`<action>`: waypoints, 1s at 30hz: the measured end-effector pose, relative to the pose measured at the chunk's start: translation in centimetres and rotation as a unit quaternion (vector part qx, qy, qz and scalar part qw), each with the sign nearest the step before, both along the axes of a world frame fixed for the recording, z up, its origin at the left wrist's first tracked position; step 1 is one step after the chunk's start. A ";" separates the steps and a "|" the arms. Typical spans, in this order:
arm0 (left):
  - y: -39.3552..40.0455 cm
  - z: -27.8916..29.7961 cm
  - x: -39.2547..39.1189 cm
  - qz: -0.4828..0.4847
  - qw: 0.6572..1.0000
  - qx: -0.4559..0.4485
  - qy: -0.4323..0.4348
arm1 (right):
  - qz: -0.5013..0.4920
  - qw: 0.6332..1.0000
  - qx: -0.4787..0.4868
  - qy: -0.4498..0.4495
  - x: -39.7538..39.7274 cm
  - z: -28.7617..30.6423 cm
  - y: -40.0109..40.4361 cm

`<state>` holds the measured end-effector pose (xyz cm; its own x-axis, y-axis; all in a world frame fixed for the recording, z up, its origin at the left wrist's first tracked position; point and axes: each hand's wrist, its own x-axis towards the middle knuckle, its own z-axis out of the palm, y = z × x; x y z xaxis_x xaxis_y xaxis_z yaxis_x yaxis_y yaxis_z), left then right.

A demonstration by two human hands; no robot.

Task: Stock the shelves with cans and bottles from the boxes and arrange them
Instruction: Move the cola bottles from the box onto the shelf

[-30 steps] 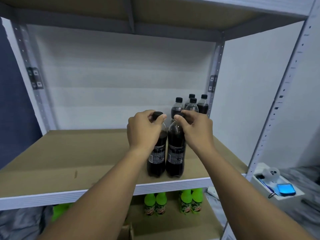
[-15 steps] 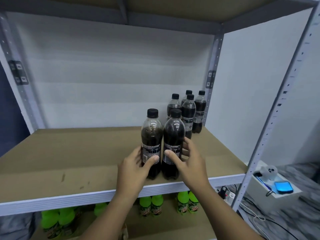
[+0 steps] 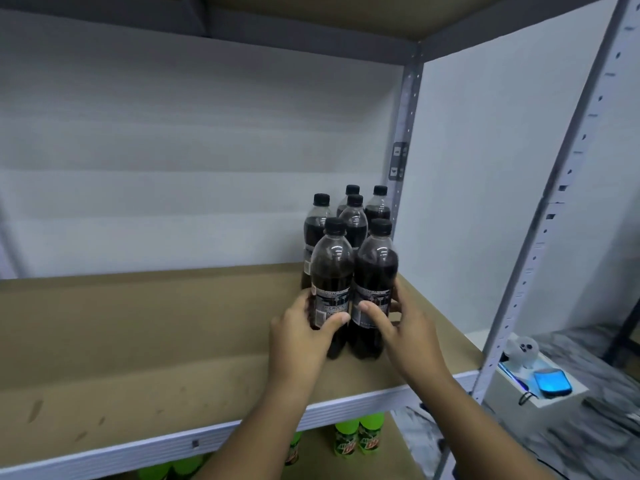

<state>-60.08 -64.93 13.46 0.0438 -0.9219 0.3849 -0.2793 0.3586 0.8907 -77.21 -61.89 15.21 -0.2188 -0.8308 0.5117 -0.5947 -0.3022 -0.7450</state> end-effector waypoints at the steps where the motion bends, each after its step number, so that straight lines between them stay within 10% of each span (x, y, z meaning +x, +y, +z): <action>1: -0.7 -0.1 -1.0 0.001 1.000 -0.002 -0.001 | -0.002 1.000 0.001 -0.002 -0.8 0.1 -0.5; 30: -4.0 -1.6 -5.7 0.031 0.990 0.065 -0.125 | -0.080 0.993 0.077 -0.029 -5.9 -1.1 -3.9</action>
<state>-65.81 -68.90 11.85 0.0203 -0.9631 0.2683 -0.5140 0.2201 0.8291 -83.14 -65.80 14.15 -0.3801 -0.8506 0.3634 -0.5811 -0.0861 -0.8092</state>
